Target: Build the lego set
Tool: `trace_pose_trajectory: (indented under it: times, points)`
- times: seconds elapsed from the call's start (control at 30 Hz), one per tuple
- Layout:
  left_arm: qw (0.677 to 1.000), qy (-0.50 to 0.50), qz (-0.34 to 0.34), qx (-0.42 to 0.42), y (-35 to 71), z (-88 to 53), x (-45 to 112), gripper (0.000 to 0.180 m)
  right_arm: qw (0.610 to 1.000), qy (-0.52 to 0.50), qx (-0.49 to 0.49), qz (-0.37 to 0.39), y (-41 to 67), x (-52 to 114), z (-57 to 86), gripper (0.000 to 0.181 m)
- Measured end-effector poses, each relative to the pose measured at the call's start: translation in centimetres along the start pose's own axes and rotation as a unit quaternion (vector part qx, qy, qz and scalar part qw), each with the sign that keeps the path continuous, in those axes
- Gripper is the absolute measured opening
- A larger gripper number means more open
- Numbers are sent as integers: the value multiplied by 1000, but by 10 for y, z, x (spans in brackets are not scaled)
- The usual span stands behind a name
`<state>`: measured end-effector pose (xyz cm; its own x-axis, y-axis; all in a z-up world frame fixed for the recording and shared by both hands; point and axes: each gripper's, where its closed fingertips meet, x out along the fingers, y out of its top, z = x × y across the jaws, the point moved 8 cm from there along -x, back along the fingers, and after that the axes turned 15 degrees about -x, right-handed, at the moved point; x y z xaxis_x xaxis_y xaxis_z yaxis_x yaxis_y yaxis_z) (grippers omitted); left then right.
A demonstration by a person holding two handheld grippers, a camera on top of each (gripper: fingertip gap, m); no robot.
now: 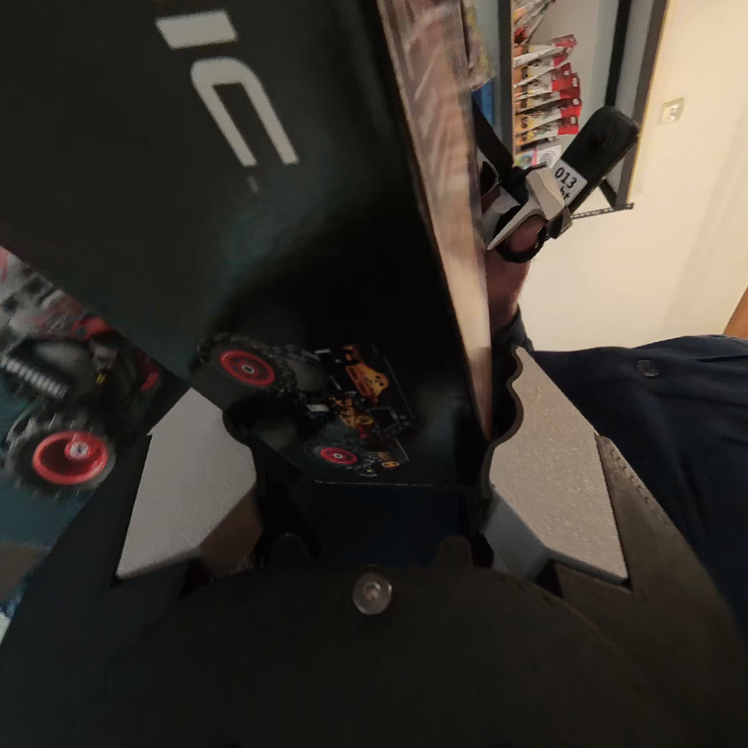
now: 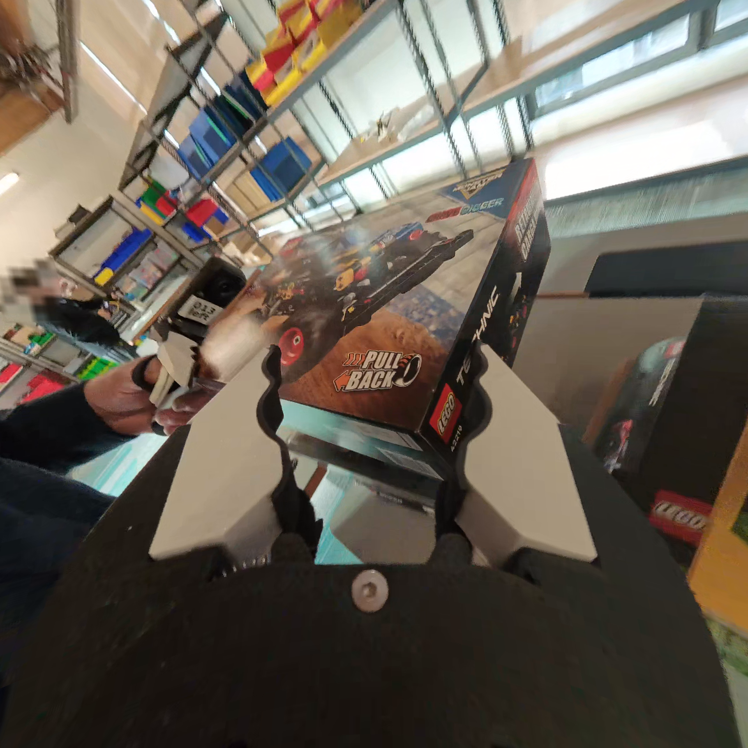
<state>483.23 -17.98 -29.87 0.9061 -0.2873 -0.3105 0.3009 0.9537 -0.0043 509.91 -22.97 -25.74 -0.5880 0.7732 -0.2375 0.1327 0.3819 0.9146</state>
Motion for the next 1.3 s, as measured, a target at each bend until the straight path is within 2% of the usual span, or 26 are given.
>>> trace_pose_trajectory:
  times: [0.13, 0.17, 0.23, 0.37, 0.47, 0.6, 0.73, 0.93, 1.07, 1.17, 1.3]
  points:
    - [995, 64, -50, -54, -27, -42, -5, 125, 995, 34, 51, -78, -57, 19, -2, 94]
    - [991, 102, -58, -57, -32, -54, -6, 127, 994, 41, 64, -85, -68, 23, -1, 87]
    - [992, 98, -53, -52, -35, -56, -8, 124, 994, 47, 80, -53, -73, 21, 2, 77]
    - [989, 106, -80, -69, -37, -55, -16, 133, 993, 64, 73, -74, -70, 15, -1, 67]
    - [985, 117, -98, -79, -36, -54, -19, 138, 994, 61, 54, -77, -66, 7, -3, 72]
    - [951, 215, -215, -49, -49, -51, -9, 143, 990, 69, 42, -112, -74, 10, -9, 71]
    - [928, 256, -267, -36, -53, -40, -20, 146, 990, 71, 47, -111, -74, 8, -12, 69]
    - [946, 283, -158, -5, -22, -5, -61, 134, 997, 28, -29, -63, -42, -29, -7, 69]
    - [972, 191, -84, 105, 10, 56, -26, 128, 991, -85, -102, 32, 11, -92, 27, 70]
    - [975, 118, -103, 159, 28, 88, 30, 128, 966, -205, -139, 67, 46, -148, 70, 74]
    - [976, 28, -124, 176, 54, 118, 116, 130, 949, -291, -83, 87, 65, -206, 143, 85]
